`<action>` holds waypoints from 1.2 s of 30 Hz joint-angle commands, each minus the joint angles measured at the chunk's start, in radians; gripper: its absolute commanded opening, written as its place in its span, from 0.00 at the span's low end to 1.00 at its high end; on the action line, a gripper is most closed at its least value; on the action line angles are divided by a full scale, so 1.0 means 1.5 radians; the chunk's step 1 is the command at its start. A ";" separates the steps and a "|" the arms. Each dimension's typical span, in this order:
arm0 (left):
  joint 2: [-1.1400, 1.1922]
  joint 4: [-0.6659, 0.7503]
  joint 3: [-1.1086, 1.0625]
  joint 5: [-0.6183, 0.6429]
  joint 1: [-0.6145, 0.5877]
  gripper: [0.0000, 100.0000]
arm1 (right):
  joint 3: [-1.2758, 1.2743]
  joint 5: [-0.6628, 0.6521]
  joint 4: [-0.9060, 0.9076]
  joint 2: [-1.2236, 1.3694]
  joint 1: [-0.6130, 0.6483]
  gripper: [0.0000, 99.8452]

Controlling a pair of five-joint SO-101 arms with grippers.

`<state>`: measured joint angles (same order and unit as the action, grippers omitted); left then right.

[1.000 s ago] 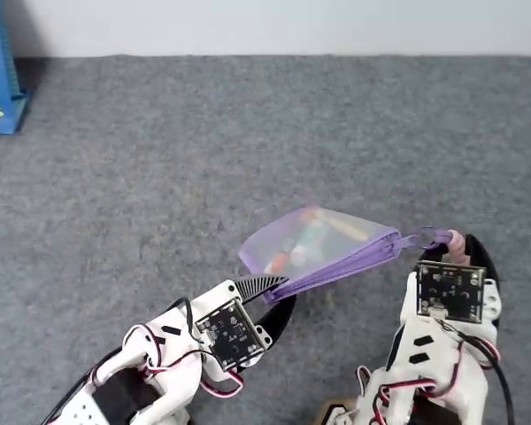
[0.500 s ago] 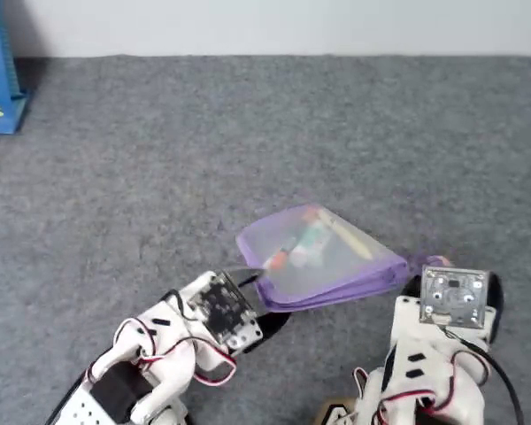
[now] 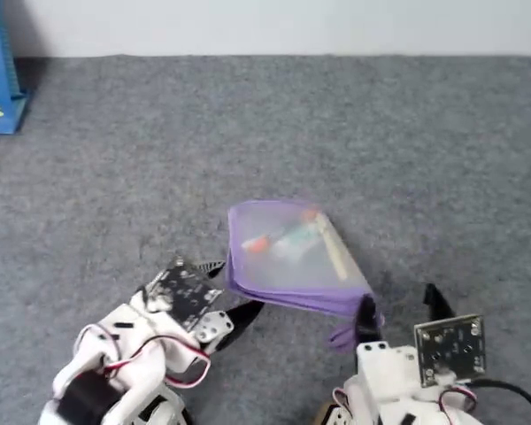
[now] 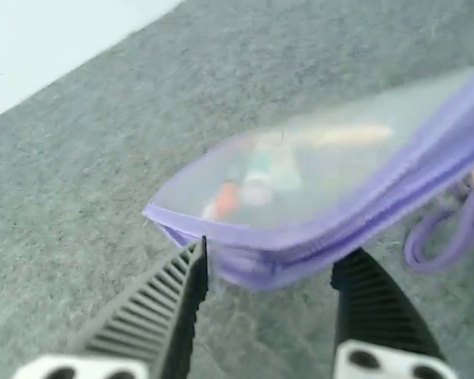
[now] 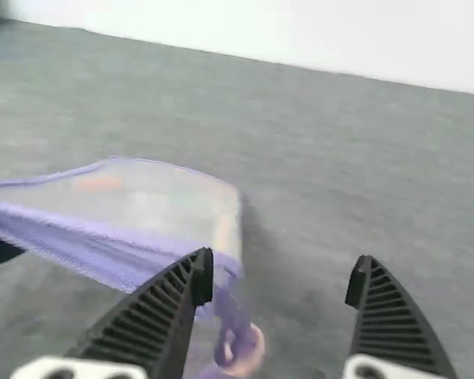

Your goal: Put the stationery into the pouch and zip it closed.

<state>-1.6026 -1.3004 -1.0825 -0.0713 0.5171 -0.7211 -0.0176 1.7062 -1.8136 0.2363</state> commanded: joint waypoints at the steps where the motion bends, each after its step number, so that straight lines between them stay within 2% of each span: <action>1: -0.006 -0.036 0.114 0.035 0.000 0.25 | 0.034 0.052 -0.006 0.003 0.083 0.26; 7: -0.007 -0.059 0.165 0.039 -0.005 0.25 | 0.062 0.101 -0.051 0.003 0.147 0.26; 12: -0.007 -0.017 0.195 0.118 -0.007 0.25 | 0.063 0.102 -0.103 0.003 0.146 0.26; 14: -0.007 0.002 0.202 0.137 -0.038 0.25 | 0.063 0.101 -0.121 0.002 0.144 0.26; 18: -0.007 0.047 0.200 0.159 -0.142 0.25 | 0.062 0.098 -0.152 0.001 0.066 0.26; 22: -0.007 0.054 0.176 0.163 -0.216 0.25 | 0.034 0.097 -0.154 0.002 -0.016 0.25; 26: -0.007 0.076 0.113 0.160 -0.262 0.25 | -0.044 0.097 -0.156 0.002 -0.059 0.11; 28: -0.007 0.113 0.063 0.160 -0.289 0.25 | -0.088 0.095 -0.175 0.002 -0.072 0.01; 32: -0.007 0.215 -0.057 0.159 -0.345 0.20 | -0.190 0.052 -0.231 0.002 -0.118 0.05; 36: -0.007 0.342 -0.169 0.116 -0.385 0.09 | -0.313 0.026 -0.329 0.001 -0.169 0.01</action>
<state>-1.6088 -0.9291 -1.2605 0.1527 -0.0292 -1.0955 0.0575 1.3134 -1.8136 0.0338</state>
